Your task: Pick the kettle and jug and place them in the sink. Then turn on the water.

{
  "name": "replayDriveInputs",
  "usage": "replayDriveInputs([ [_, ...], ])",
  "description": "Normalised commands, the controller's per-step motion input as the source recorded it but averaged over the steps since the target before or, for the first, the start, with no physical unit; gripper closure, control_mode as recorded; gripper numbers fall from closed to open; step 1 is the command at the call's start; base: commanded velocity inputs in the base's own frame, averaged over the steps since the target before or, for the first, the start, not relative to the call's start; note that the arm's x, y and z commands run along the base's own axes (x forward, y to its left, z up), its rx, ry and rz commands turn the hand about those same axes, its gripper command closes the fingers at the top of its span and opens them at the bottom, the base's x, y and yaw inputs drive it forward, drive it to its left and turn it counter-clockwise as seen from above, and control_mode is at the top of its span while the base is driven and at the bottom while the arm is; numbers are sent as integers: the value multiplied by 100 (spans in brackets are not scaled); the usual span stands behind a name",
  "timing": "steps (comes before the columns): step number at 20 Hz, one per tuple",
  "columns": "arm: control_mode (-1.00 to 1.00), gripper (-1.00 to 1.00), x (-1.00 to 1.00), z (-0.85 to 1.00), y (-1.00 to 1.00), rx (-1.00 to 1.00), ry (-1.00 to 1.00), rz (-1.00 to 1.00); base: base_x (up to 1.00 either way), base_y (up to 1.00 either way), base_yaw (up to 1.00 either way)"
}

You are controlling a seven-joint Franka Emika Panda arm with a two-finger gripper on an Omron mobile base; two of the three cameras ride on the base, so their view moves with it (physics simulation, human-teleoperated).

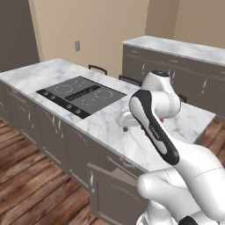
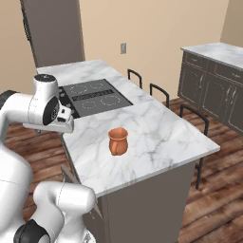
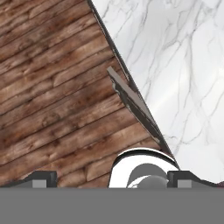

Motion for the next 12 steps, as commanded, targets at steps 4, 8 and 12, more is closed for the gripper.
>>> replayDriveInputs([
  [4, -100, -100, 17, 26, -11, -4, 27, -1, 0, 0, 0],
  [8, -100, -100, 0, 3, -47, -11, 28, -11, 0, 0, 0],
  [12, -100, -100, -26, 0, -68, -8, 22, -18, 0, 0, 0],
])
